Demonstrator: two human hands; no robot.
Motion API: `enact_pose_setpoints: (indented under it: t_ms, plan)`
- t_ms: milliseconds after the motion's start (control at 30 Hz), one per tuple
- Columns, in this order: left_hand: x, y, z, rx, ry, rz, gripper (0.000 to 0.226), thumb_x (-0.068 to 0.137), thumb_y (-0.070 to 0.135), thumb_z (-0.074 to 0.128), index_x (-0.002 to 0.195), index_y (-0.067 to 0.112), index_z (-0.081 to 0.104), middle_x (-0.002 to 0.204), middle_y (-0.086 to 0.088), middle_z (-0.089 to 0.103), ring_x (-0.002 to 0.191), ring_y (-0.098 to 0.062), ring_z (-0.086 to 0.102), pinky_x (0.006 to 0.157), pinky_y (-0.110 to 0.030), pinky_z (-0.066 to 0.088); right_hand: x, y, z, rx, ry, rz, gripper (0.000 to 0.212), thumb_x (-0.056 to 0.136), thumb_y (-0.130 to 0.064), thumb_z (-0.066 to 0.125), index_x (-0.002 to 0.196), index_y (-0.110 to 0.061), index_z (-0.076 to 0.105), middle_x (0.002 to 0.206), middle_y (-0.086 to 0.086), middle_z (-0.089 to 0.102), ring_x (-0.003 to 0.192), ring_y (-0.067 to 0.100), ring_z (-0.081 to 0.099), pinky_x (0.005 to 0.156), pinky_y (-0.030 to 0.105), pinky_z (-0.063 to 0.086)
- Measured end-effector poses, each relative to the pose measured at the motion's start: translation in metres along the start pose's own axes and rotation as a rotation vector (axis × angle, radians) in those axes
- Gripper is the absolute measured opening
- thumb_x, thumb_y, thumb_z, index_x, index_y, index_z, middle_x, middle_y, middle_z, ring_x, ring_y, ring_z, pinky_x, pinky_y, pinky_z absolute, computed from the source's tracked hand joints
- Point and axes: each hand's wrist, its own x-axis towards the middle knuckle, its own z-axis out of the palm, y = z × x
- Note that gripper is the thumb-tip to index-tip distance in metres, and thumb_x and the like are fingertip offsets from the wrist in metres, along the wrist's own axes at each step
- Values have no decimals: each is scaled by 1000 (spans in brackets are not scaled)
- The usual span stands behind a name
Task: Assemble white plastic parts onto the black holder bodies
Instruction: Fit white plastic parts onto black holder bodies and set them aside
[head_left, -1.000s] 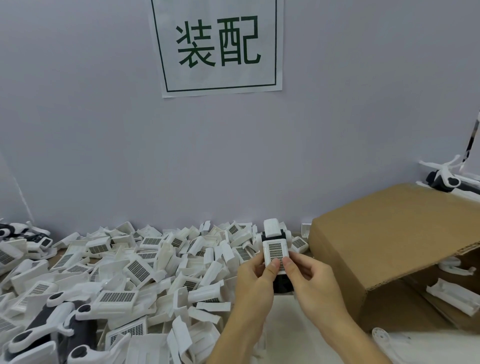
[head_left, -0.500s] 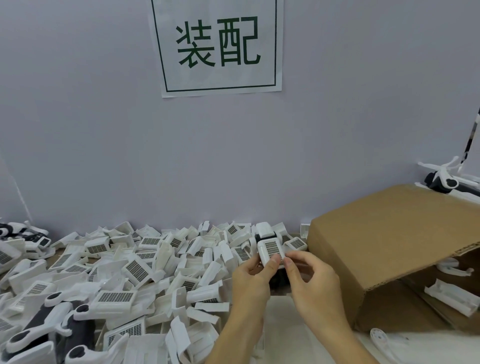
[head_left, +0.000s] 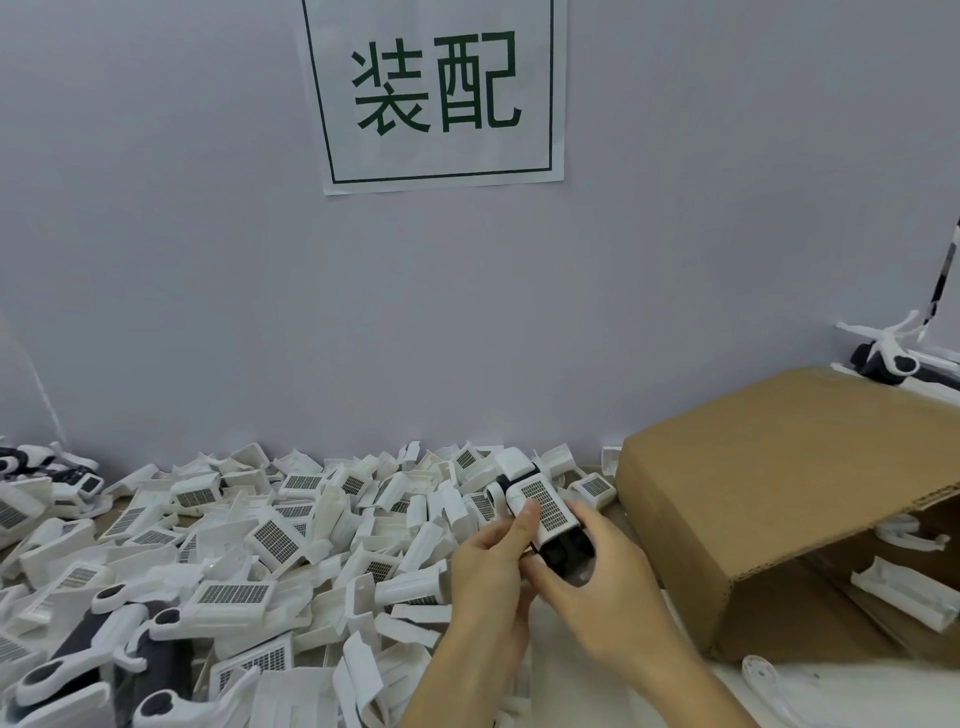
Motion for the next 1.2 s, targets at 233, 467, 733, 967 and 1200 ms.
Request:
enact_pose_setpoints:
  t_ms: [233,467,733,967,1200]
  plan:
    - [-1,3,2,47,31,-12,38,93,32,69,100,-5,74,94,-19,77,79,-22,77,60,-26,59,4,-3,-7,52,228,83,28,80,-27,77,103,-38,66,91,-24,72,88,-13,63,67,6,47]
    - [3,9,-3,223,252,215,16,93,25,71,82,12,72,73,-2,65,67,-20,59,66,-34,51,7,-2,-21,310,216,244,41,93,-19,57,57,-3,45,56,7,43,61,21,39,64,34,35]
    - [-3,13,-4,185,71,213,22,93,20,69,110,31,77,110,4,77,112,-18,68,105,-42,50,10,-6,-28,614,137,434,41,89,-22,54,50,-17,66,45,4,49,40,16,36,48,28,32]
    - [-1,15,-6,243,66,246,23,98,23,60,93,25,82,103,8,78,103,-20,69,81,-29,50,11,-1,-29,685,199,488,33,101,-21,44,81,2,57,42,6,46,30,14,35,42,24,31]
    - [-4,17,-3,194,82,225,27,97,23,59,86,26,83,113,1,73,89,-19,64,75,-29,45,9,2,-36,797,44,697,45,101,-38,35,105,-6,67,60,23,60,30,14,34,32,18,32]
